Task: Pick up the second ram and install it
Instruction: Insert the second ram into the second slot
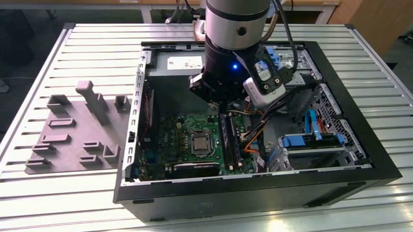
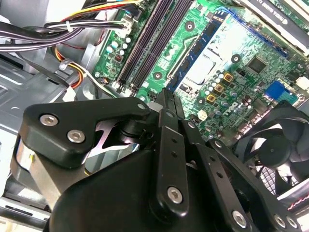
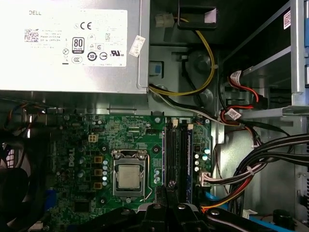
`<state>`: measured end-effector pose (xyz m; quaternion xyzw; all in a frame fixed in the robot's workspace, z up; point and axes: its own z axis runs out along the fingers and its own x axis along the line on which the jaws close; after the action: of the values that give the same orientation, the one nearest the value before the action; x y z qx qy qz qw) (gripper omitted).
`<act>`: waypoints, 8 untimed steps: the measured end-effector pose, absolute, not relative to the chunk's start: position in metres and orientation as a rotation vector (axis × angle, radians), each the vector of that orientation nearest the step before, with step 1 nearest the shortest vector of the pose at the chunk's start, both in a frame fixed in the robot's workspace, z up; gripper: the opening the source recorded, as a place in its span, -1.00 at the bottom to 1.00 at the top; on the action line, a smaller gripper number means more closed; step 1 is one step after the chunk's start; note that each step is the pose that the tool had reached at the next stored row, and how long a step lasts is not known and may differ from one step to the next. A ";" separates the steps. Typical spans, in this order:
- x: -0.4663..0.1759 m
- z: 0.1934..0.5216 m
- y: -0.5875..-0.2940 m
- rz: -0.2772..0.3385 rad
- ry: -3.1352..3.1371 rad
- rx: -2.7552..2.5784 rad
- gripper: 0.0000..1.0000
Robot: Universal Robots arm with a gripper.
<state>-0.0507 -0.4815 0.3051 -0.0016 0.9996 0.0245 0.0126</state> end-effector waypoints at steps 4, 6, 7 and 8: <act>-0.051 0.303 -0.482 0.076 3.115 -0.005 -0.77; -0.051 0.302 -0.482 0.077 3.115 -0.005 -0.77; -0.051 0.302 -0.482 0.076 3.115 -0.005 -0.77; -0.051 0.301 -0.482 0.076 3.115 -0.005 -0.77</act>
<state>-0.0508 -0.4816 0.3014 -0.0016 0.9996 0.0245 0.0126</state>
